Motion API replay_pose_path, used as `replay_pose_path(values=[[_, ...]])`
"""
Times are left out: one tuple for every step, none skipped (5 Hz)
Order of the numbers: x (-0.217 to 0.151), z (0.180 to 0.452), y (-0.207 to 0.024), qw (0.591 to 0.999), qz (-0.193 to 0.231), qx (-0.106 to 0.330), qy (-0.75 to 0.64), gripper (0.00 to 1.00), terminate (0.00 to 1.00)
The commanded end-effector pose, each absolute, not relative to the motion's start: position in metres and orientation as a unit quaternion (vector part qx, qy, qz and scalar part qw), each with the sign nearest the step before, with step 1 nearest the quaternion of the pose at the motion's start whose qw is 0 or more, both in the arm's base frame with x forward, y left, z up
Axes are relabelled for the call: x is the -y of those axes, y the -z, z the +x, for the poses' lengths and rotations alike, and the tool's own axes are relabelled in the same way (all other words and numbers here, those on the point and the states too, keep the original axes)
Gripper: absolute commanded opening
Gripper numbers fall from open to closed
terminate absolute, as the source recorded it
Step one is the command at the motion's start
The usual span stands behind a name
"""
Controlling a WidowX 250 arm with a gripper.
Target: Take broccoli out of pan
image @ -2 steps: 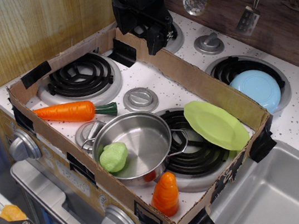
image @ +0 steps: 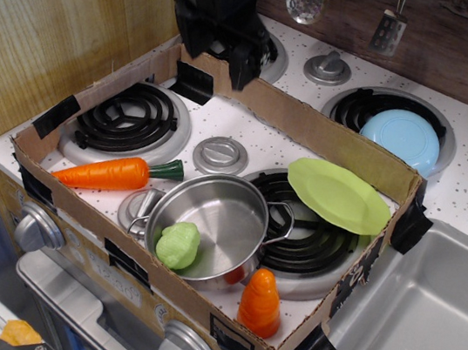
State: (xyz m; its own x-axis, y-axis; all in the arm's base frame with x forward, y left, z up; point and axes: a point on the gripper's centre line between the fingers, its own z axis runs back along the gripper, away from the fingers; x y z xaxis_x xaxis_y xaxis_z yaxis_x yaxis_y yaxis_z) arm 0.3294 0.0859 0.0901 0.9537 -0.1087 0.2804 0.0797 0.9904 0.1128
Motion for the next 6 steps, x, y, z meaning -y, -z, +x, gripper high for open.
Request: replay_pose_path(values=[[-0.085,0.305,-0.137,0.991,0.075,0.110,-0.012,1.00,0.00],[-0.069,0.279,-0.138,0.989,0.071,0.107,-0.077,1.00,0.00],[-0.047,0.253,-0.123,0.986,0.032,0.096,-0.131,1.00,0.00],[-0.040,0.245,-0.108,0.986,0.005,0.100,-0.131,1.00,0.00],[-0.031,0.247,-0.097,0.982,0.003,0.122,-0.141,1.00,0.00],[-0.022,0.249,-0.076,0.981,-0.028,0.125,-0.143,1.00,0.00]])
